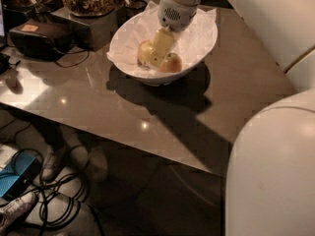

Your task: Pick apple from white bowl

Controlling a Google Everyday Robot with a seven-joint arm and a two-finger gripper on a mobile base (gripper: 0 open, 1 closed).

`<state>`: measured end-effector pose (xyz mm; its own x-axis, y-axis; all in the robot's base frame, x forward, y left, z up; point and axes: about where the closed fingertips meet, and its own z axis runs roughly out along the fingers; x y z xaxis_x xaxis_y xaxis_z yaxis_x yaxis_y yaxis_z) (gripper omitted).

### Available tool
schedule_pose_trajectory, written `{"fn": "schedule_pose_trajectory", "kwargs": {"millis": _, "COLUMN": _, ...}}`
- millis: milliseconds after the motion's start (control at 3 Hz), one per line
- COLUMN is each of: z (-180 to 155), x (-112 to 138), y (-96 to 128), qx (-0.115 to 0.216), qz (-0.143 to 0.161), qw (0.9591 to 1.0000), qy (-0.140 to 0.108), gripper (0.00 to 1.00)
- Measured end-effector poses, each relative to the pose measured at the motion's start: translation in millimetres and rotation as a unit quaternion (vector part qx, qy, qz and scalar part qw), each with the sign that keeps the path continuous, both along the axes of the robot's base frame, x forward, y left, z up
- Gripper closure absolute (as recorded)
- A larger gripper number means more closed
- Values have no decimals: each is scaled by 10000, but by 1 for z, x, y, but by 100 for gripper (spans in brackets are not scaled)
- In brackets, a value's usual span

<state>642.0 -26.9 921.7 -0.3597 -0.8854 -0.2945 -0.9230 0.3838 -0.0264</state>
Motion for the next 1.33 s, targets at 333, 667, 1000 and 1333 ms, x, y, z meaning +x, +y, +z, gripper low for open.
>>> {"fn": "schedule_pose_trajectory", "kwargs": {"millis": 333, "z": -8, "x": 6, "y": 0, "qx": -103, "qz": -17, "qw": 9999, "qy": 24, "gripper": 24}}
{"fn": "schedule_pose_trajectory", "kwargs": {"millis": 667, "z": -15, "x": 16, "y": -6, "qx": -166, "qz": -101, "qw": 9998, "qy": 34, "gripper": 25}}
{"fn": "schedule_pose_trajectory", "kwargs": {"millis": 1000, "z": -18, "x": 25, "y": -14, "qx": -189, "qz": -194, "qw": 9996, "qy": 24, "gripper": 27}}
{"fn": "schedule_pose_trajectory", "kwargs": {"millis": 1333, "z": -23, "x": 30, "y": -19, "qx": -174, "qz": -263, "qw": 9995, "qy": 72, "gripper": 29}}
